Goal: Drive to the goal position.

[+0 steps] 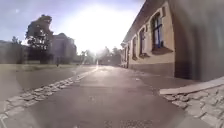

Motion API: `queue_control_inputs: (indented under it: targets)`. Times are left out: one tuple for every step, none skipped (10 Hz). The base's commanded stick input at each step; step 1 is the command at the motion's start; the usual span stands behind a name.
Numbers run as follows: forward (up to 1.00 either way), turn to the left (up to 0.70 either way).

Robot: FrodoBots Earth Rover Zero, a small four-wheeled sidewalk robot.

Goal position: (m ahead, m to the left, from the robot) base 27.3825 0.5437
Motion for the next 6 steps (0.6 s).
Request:
queue_control_inputs:
  targets:
    - [0.70,0.00]
    - [0.70,0.00]
    - [0.70,0.00]
    - [0.70,0.00]
    - [0.70,0.00]
    - [0.70,0.00]
